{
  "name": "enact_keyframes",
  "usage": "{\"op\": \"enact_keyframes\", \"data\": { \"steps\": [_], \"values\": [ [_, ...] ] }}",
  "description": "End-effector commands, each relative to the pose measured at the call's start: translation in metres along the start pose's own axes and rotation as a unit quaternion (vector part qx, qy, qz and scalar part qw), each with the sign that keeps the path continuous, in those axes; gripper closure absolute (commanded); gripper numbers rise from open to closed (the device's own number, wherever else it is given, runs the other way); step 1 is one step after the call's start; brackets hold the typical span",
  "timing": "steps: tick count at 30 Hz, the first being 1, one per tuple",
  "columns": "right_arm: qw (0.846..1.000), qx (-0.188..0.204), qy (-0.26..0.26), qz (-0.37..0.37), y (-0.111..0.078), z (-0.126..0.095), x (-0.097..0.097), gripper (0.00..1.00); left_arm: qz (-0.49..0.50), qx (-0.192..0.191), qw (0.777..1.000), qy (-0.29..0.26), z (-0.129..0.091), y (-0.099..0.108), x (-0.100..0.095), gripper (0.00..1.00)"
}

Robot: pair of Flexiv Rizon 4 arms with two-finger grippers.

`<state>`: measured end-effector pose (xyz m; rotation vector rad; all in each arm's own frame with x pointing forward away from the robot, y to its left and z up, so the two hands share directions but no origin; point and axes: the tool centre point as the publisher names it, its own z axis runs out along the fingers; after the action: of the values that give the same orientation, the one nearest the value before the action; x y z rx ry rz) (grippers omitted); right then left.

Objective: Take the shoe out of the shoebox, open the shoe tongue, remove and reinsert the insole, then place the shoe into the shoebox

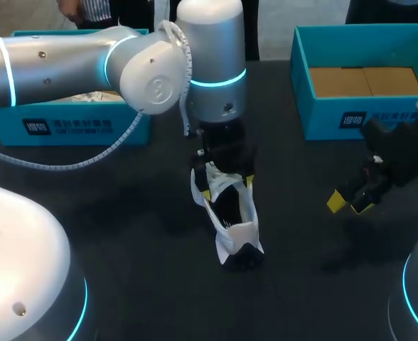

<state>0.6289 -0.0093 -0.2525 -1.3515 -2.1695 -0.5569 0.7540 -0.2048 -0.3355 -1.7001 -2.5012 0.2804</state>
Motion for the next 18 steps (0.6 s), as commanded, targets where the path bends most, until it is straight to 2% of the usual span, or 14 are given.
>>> {"op": "enact_keyframes", "data": {
  "steps": [1, 8, 11, 12, 13, 15, 18],
  "values": [
    [1.0, 0.0, -0.001, 0.001, 0.0, 0.001, 0.0, 0.0, 0.0, -0.004, 1.0, -0.008, -0.009, 0.001, 0.008, 0.06],
    [1.0, 0.0, -0.001, 0.001, 0.0, 0.001, 0.0, 0.0, -0.008, -0.013, 1.0, -0.02, -0.029, 0.006, 0.011, 0.07],
    [1.0, 0.0, -0.001, 0.001, 0.0, 0.001, 0.0, 0.0, -0.009, -0.018, 1.0, -0.023, -0.037, 0.006, 0.012, 0.11],
    [1.0, 0.0, -0.001, 0.001, 0.0, 0.001, 0.0, 0.0, -0.009, -0.018, 0.999, -0.025, -0.039, 0.007, 0.013, 0.14],
    [1.0, 0.0, -0.001, 0.001, 0.0, 0.001, 0.0, 0.0, -0.01, -0.017, 0.999, -0.028, -0.041, 0.007, 0.013, 0.27],
    [1.0, 0.0, -0.001, 0.001, 0.0, 0.001, 0.0, 0.0, -0.009, -0.016, 0.999, -0.031, -0.041, 0.007, 0.013, 0.45],
    [1.0, 0.0, -0.001, 0.001, 0.0, 0.001, 0.0, 0.0, -0.001, -0.013, 0.999, -0.031, -0.037, 0.005, 0.012, 0.57]
  ]
}}
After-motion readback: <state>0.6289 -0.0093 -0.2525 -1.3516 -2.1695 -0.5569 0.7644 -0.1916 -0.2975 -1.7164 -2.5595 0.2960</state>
